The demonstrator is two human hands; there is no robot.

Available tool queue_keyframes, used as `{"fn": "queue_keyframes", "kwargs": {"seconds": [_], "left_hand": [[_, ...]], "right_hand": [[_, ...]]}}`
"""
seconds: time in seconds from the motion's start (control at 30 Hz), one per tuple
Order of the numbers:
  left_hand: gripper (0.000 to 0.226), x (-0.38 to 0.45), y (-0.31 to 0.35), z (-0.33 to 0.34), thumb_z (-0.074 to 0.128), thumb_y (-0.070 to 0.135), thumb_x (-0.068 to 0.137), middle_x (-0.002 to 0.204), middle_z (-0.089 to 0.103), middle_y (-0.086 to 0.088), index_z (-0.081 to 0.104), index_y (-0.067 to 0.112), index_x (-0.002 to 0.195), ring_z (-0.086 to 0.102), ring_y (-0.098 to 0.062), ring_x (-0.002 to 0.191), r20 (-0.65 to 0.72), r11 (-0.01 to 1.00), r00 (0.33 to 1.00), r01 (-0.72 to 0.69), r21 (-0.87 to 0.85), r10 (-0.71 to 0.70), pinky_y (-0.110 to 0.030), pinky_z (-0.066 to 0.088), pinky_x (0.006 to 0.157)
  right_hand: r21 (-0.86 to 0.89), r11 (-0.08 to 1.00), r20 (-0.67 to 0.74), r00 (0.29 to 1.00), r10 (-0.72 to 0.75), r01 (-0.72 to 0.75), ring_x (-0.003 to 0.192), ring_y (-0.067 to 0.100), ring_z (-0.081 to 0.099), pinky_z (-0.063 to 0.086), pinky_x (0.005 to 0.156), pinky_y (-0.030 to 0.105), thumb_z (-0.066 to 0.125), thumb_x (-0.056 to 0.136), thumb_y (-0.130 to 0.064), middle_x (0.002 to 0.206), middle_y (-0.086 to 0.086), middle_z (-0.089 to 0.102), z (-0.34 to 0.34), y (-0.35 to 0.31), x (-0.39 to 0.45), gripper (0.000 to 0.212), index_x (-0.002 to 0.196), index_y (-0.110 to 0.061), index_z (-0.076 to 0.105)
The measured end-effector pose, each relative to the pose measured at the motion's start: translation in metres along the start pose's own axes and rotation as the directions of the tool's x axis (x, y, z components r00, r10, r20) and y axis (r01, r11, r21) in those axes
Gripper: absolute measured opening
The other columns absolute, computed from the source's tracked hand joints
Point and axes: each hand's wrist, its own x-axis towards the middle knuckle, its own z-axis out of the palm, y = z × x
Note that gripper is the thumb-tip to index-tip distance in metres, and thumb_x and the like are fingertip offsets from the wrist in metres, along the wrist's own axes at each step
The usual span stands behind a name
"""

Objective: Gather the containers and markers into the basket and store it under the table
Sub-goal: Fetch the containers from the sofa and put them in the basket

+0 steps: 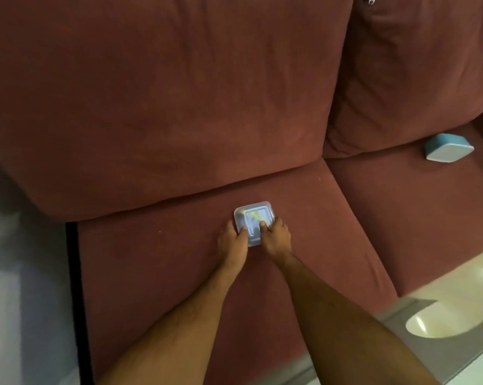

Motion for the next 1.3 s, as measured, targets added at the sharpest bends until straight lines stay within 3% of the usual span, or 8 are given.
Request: {"fn": "queue_keyframes", "kwargs": {"seconds": [0.23, 0.43, 0.5, 0.73, 0.93, 1.07, 1.17, 1.3], "left_hand": [[0.036, 0.033, 0.008, 0.011, 0.062, 0.025, 0.092, 0.119, 0.069, -0.011, 0.063, 0.005, 0.122, 0.068, -0.031, 0.103, 0.010, 0.975, 0.987, 0.163, -0.154, -0.163, -0.039, 0.057, 0.084], [0.058, 0.036, -0.020, 0.018, 0.046, 0.059, 0.081, 0.110, 0.069, -0.011, 0.071, 0.014, 0.109, 0.068, -0.030, 0.095, -0.132, 0.998, 0.989, 0.058, -0.030, -0.062, -0.050, 0.059, 0.086], [0.064, 0.021, -0.019, 0.017, 0.044, 0.069, 0.075, 0.105, 0.070, -0.007, 0.072, 0.018, 0.102, 0.068, -0.027, 0.091, -0.157, 0.999, 0.987, 0.027, -0.036, -0.032, -0.049, 0.059, 0.085], [0.029, -0.084, -0.008, 0.004, 0.071, 0.025, 0.090, 0.119, 0.066, -0.005, 0.073, 0.016, 0.118, 0.067, -0.018, 0.099, -0.201, 0.960, 0.974, -0.154, -0.233, 0.108, -0.035, 0.057, 0.091], [0.012, -0.200, -0.036, 0.017, 0.071, 0.008, 0.087, 0.078, 0.069, 0.000, 0.077, 0.006, 0.097, 0.062, -0.013, 0.065, -0.202, 0.916, 0.979, -0.065, -0.397, -0.018, -0.012, 0.046, 0.046], [0.016, -0.278, -0.066, 0.037, 0.075, 0.018, 0.085, 0.074, 0.068, -0.003, 0.076, 0.005, 0.094, 0.065, -0.020, 0.066, -0.155, 0.905, 0.979, 0.052, -0.422, -0.129, -0.029, 0.057, 0.061], [0.024, -0.332, -0.094, 0.058, 0.070, 0.034, 0.091, 0.081, 0.070, -0.006, 0.072, 0.011, 0.084, 0.071, -0.027, 0.077, -0.114, 0.879, 0.980, 0.091, -0.468, -0.162, -0.040, 0.062, 0.075], [0.068, -0.390, -0.137, 0.085, 0.051, 0.081, 0.082, 0.088, 0.077, -0.011, 0.078, 0.019, 0.084, 0.074, -0.037, 0.077, -0.074, 0.930, 0.994, 0.052, -0.363, -0.085, -0.051, 0.063, 0.074]], "right_hand": [[0.131, 0.991, -0.080, 0.997, -0.001, 0.011, 0.118, 0.042, 0.057, 0.047, 0.102, 0.051, 0.061, 0.098, -0.020, 0.127, 0.023, 0.059, -0.002, 0.009, 0.012, 0.035, 0.125, 0.002, 0.054], [0.332, 0.937, -0.107, 0.991, -0.078, 0.110, 0.097, 0.022, 0.063, 0.050, 0.072, 0.026, 0.064, 0.095, -0.012, 0.108, 0.006, 0.064, -0.022, 0.020, -0.021, 0.015, 0.105, -0.012, 0.053], [0.382, 0.904, -0.134, 0.980, -0.150, 0.191, 0.098, 0.020, 0.065, 0.053, 0.077, 0.028, 0.065, 0.097, -0.016, 0.110, 0.002, 0.064, -0.027, 0.031, -0.038, 0.018, 0.111, -0.014, 0.054], [0.473, 0.767, -0.218, 0.901, -0.375, 0.434, 0.091, -0.002, 0.059, 0.049, 0.081, 0.016, 0.073, 0.095, -0.028, 0.122, -0.006, 0.065, -0.053, 0.088, -0.123, 0.040, 0.132, -0.015, 0.061], [0.464, 0.687, -0.203, 0.822, -0.532, 0.559, 0.110, 0.010, 0.065, 0.057, 0.088, 0.022, 0.095, 0.070, -0.035, 0.129, 0.002, 0.064, -0.082, 0.164, -0.211, 0.076, 0.135, -0.016, 0.059], [0.373, 0.680, -0.226, 0.773, -0.593, 0.631, 0.113, 0.016, 0.062, 0.059, 0.090, 0.029, 0.093, 0.070, -0.043, 0.124, 0.000, 0.064, -0.097, 0.221, -0.263, 0.074, 0.133, -0.018, 0.062], [0.318, 0.730, -0.264, 0.796, -0.545, 0.606, 0.108, 0.014, 0.055, 0.052, 0.085, 0.014, 0.089, 0.077, -0.041, 0.117, -0.002, 0.065, -0.104, 0.262, -0.298, 0.062, 0.129, -0.018, 0.065], [0.314, 0.793, -0.355, 0.839, -0.412, 0.522, 0.096, 0.010, 0.051, 0.040, 0.077, 0.004, 0.081, 0.086, -0.035, 0.102, -0.007, 0.063, -0.109, 0.310, -0.338, 0.039, 0.118, -0.016, 0.070]]}}
